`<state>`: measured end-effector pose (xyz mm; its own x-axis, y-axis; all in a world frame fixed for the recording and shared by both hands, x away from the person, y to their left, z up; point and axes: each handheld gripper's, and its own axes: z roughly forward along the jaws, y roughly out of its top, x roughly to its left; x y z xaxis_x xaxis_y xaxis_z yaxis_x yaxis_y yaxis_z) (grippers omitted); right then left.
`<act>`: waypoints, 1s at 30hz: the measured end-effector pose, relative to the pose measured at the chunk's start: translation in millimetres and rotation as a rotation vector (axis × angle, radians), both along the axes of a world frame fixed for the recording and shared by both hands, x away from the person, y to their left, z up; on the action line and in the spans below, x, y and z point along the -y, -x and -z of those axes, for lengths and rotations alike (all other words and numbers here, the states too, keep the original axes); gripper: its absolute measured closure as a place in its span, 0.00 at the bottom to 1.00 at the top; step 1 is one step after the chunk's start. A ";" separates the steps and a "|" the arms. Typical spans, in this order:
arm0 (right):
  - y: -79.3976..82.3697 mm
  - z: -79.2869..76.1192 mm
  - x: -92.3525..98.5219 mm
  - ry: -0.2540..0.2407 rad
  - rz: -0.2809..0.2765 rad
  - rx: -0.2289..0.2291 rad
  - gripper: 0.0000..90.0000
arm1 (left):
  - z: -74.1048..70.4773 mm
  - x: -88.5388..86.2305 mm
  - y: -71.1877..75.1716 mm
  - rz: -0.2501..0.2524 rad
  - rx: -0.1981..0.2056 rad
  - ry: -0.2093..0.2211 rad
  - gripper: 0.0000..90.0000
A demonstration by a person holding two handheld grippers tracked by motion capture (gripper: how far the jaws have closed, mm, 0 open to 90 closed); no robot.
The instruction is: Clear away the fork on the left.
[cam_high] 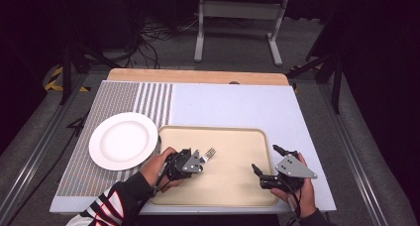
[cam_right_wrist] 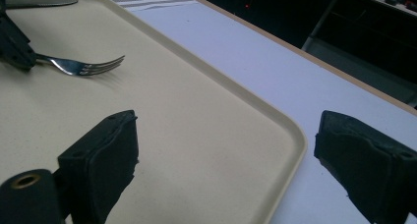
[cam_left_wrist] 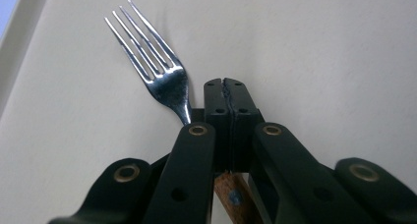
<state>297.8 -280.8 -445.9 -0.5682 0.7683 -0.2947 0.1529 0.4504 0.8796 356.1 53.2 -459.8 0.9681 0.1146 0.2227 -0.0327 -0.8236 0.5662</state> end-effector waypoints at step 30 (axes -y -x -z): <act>0.8 2.1 -6.6 0.045 0.019 -0.005 0.11 | -4.0 -51.0 -6.8 -0.157 0.108 -0.073 1.00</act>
